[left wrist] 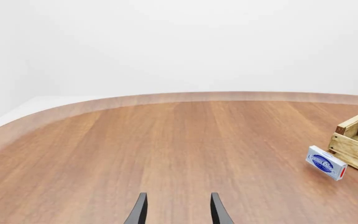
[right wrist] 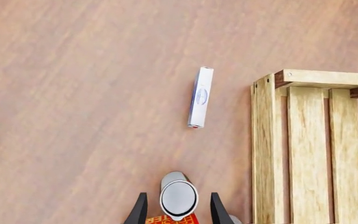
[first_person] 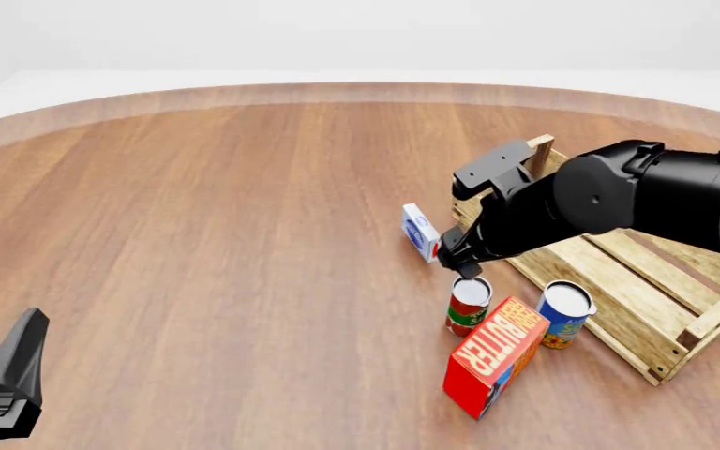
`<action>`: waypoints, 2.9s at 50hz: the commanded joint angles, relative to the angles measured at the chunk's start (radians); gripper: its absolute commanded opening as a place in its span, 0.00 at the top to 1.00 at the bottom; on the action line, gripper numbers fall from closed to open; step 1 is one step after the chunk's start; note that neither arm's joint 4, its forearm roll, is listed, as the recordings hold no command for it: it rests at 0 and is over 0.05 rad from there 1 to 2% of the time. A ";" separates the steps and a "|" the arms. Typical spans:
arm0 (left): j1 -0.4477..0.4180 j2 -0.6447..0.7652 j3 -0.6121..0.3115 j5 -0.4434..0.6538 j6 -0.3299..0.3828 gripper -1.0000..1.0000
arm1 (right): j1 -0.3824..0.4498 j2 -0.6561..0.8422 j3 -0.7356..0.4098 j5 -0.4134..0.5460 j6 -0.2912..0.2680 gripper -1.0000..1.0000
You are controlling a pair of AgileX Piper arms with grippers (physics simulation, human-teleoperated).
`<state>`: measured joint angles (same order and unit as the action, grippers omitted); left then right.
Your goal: Pick up the tomato sauce, and put it in the wooden tray.
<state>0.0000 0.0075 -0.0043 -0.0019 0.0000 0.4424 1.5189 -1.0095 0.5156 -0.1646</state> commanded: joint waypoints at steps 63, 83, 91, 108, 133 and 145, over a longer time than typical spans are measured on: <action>0.000 0.000 0.000 0.000 0.000 0.00 | -0.034 0.124 0.111 -0.157 0.024 0.00; 0.000 0.000 0.000 0.000 0.000 0.00 | -0.025 0.144 0.115 -0.173 0.044 0.00; 0.000 0.000 0.000 0.000 0.000 0.00 | -0.006 0.165 0.120 -0.184 0.071 0.00; 0.000 0.000 0.000 0.000 0.000 0.00 | 0.014 0.177 0.134 -0.201 0.087 1.00; 0.000 0.000 0.000 0.000 0.000 0.00 | -0.038 0.078 0.074 -0.202 0.071 1.00; 0.000 0.000 0.000 0.000 0.000 0.00 | -0.093 0.002 -0.019 -0.087 0.020 1.00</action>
<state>0.0000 0.0075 -0.0043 -0.0019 0.0000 0.3981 1.5842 -0.9522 0.3509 -0.1198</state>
